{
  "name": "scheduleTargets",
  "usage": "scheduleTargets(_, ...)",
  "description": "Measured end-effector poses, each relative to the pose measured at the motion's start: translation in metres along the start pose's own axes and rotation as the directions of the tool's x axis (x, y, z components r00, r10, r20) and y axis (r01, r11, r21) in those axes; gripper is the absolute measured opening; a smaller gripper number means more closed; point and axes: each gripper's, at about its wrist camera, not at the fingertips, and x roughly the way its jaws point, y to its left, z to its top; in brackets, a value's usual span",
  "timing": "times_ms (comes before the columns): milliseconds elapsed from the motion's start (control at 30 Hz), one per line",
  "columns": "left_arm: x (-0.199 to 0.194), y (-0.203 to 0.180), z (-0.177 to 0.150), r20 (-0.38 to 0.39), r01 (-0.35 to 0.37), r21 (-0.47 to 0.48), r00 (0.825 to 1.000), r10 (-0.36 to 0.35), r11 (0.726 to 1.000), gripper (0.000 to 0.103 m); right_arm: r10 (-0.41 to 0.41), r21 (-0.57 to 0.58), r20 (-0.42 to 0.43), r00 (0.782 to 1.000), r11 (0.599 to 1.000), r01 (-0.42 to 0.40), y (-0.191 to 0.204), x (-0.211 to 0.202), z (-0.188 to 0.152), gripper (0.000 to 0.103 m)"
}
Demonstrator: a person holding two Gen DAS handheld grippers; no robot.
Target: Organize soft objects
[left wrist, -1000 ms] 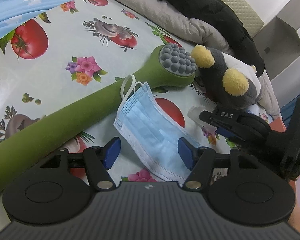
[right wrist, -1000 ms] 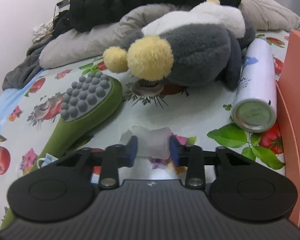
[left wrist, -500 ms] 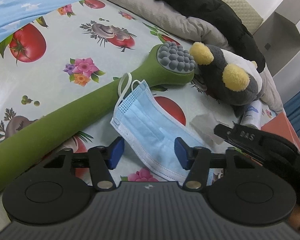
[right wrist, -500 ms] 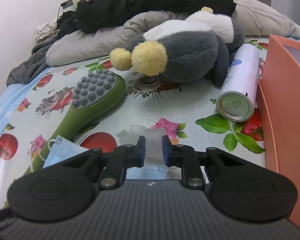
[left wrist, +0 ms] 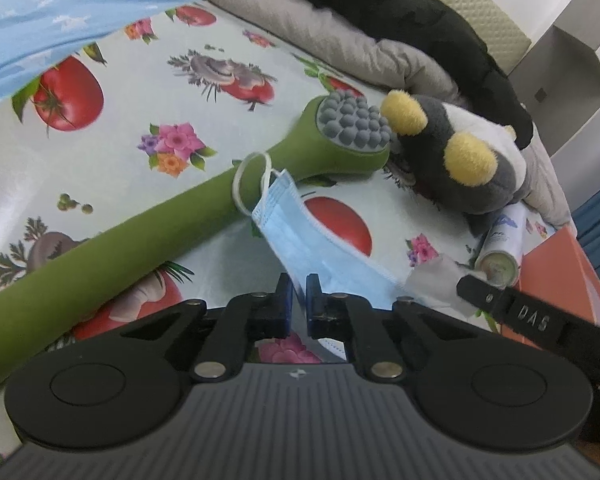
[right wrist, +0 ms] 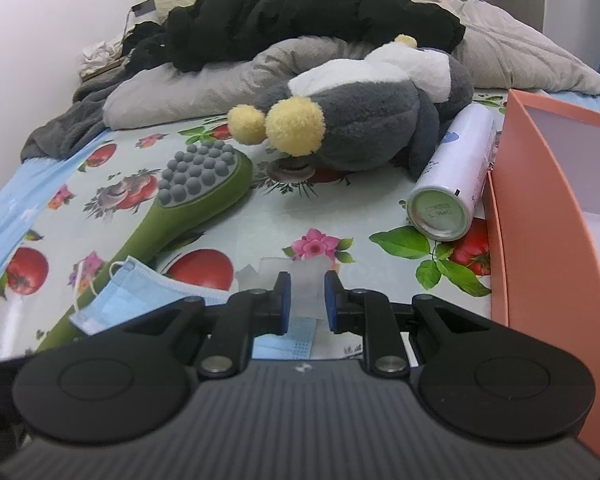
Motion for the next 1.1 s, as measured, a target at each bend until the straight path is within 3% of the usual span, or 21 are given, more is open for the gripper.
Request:
scheduleTargets(500, -0.092, -0.014, -0.012, 0.089, 0.084, 0.050, 0.992, -0.088, 0.995, 0.006, 0.029, -0.068, 0.055, 0.998, 0.997, -0.025, 0.009, -0.077, -0.011, 0.021)
scheduleTargets(800, -0.150, -0.022, -0.027, 0.122, 0.096, 0.118, 0.986, -0.110, 0.988, 0.006, 0.025, -0.066, 0.084, 0.996, 0.998, -0.019, 0.008, -0.131, -0.028, 0.021)
scheduleTargets(900, -0.158, -0.020, -0.035, 0.105, 0.088, 0.146, 0.989, -0.104, 0.985, 0.006, 0.029, -0.072, 0.080, 0.996, 0.997, -0.023, 0.007, -0.143, -0.037, 0.021)
scheduleTargets(1100, -0.137, -0.010, -0.044, -0.011, 0.114, 0.226, 0.993, -0.115, 0.967, 0.008, 0.030, -0.094, 0.039, 0.999, 0.995, -0.026, 0.008, -0.150, -0.064, 0.021)
